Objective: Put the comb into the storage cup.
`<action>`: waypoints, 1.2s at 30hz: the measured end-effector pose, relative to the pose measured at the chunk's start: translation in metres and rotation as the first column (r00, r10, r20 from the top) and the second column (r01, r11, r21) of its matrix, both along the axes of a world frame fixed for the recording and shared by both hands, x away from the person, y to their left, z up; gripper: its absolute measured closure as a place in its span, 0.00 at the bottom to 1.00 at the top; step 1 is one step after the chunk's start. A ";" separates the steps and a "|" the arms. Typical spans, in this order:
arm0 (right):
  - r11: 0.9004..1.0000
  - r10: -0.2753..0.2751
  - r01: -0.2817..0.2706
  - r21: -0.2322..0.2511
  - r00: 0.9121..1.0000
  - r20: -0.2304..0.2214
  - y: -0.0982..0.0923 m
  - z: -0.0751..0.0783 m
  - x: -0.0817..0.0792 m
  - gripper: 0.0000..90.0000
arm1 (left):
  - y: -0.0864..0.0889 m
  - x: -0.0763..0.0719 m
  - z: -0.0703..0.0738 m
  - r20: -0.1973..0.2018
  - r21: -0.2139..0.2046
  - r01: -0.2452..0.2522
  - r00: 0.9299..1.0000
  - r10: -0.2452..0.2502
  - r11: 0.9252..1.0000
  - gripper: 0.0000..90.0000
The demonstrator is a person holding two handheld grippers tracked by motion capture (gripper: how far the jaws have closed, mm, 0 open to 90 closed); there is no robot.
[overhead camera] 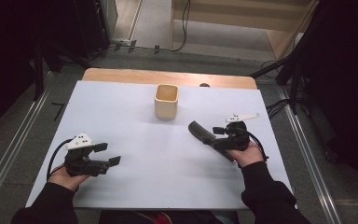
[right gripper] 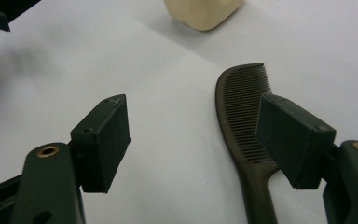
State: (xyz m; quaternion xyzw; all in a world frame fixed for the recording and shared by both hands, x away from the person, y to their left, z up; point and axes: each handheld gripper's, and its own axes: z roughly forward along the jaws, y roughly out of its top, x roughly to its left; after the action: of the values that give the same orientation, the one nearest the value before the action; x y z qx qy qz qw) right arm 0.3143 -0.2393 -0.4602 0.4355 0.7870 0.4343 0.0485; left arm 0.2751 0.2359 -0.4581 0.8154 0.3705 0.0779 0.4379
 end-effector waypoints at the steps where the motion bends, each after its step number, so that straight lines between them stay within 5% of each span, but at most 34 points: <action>1: 1.000 0.000 0.000 0.000 1.000 0.000 0.000 0.000 0.000 0.27 | 0.000 0.000 0.000 0.000 0.000 0.000 1.000 0.000 1.000 0.24; 36: 1.000 0.013 -0.013 -0.023 1.000 -0.004 -0.013 -0.011 -0.066 0.24 | -0.001 0.000 0.000 -0.020 -0.033 0.014 1.000 -0.014 0.999 0.24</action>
State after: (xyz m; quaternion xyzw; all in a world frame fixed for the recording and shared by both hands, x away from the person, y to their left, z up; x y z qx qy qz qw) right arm 0.2482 -0.2521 -0.4714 0.4306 0.7949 0.4246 0.0493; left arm 0.2750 0.2345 -0.4583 0.8115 0.3705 0.0606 0.4478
